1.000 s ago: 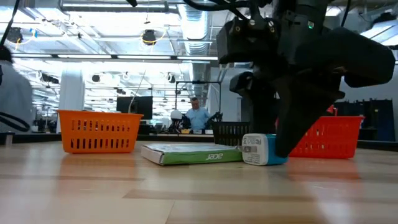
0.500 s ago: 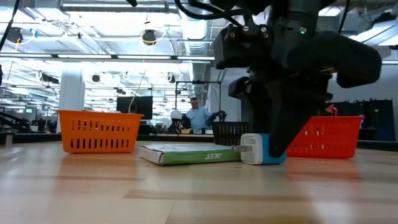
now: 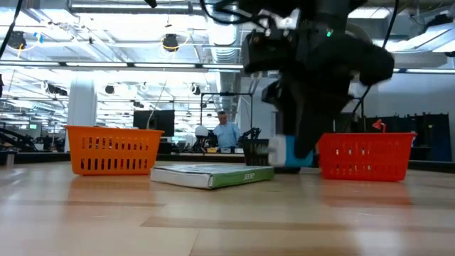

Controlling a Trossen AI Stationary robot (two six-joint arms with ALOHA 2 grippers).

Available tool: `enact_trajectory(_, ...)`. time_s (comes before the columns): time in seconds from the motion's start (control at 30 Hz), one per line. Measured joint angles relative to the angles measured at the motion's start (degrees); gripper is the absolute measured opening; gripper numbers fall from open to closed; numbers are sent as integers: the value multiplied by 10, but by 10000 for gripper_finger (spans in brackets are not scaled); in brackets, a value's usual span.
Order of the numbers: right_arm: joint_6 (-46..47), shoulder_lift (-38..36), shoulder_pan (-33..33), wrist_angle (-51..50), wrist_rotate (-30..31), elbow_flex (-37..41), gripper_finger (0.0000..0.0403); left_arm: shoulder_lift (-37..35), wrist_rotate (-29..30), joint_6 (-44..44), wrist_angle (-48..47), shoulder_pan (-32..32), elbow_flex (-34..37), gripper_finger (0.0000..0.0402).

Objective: Pick and place items into bin
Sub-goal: Put the blue charger adapter into the black bin

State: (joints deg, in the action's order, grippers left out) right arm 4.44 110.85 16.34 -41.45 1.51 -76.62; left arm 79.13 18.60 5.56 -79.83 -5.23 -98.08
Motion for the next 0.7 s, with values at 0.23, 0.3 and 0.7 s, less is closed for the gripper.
enact_trajectory(0.23,-15,-66,-28,-28,33,0,150,0,0,0,0,0,0,212)
enact_trajectory(0.3,-19,-81,-39,-39,67,0,157,0,0,0,0,0,0,212)
enact_trajectory(0.7,-36,-74,-155,-78,103,-1,155,0,0,0,0,0,0,212)
